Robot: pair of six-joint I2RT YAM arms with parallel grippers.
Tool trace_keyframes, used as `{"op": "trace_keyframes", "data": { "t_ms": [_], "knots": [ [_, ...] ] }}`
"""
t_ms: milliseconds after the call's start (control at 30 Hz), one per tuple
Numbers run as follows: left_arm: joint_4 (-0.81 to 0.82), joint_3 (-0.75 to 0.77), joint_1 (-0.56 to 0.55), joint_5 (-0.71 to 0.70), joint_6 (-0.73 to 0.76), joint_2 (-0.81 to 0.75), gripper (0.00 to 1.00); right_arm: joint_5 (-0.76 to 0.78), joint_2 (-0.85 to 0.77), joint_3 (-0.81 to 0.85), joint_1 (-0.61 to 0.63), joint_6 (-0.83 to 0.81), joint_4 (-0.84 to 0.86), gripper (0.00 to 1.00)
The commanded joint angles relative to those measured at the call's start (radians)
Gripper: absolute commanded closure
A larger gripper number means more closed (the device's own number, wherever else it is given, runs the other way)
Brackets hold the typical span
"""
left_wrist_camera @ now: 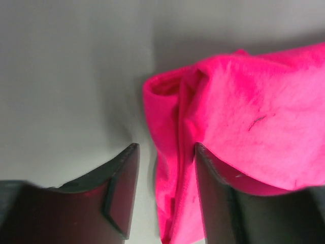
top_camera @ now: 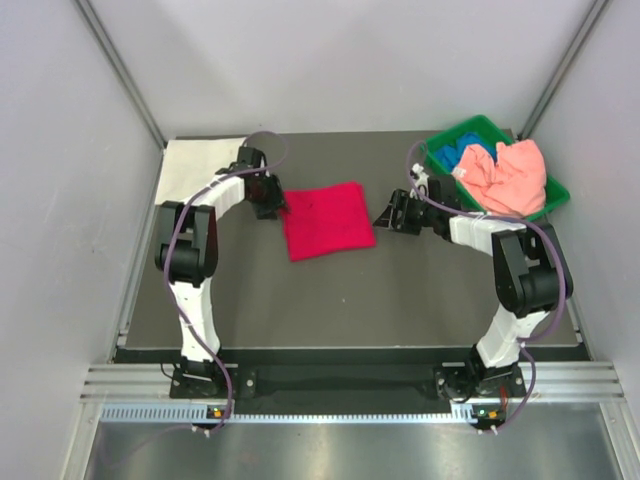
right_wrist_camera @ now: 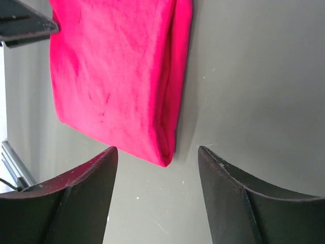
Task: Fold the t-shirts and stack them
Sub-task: Fold the tshirt
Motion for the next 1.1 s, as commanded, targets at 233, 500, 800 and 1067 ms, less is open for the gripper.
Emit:
{"op": "trace_keyframes", "data": {
  "t_ms": [233, 500, 800, 1067],
  "knots": [
    [0.112, 0.04, 0.005, 0.039, -0.02, 0.081, 0.43, 0.01, -0.036, -0.004, 0.011, -0.017, 0.001, 0.35],
    [0.15, -0.002, -0.005, 0.033, -0.017, 0.092, 0.56, 0.013, -0.017, 0.004, 0.013, -0.02, 0.006, 0.35],
    [0.051, 0.185, -0.005, -0.097, 0.091, 0.045, 1.0, 0.005, -0.022, -0.031, 0.011, -0.002, 0.035, 0.35],
    [-0.06, 0.338, -0.009, -0.341, 0.346, 0.009, 1.0, -0.015, -0.063, -0.1, 0.013, 0.018, 0.075, 0.35]
  ]
}}
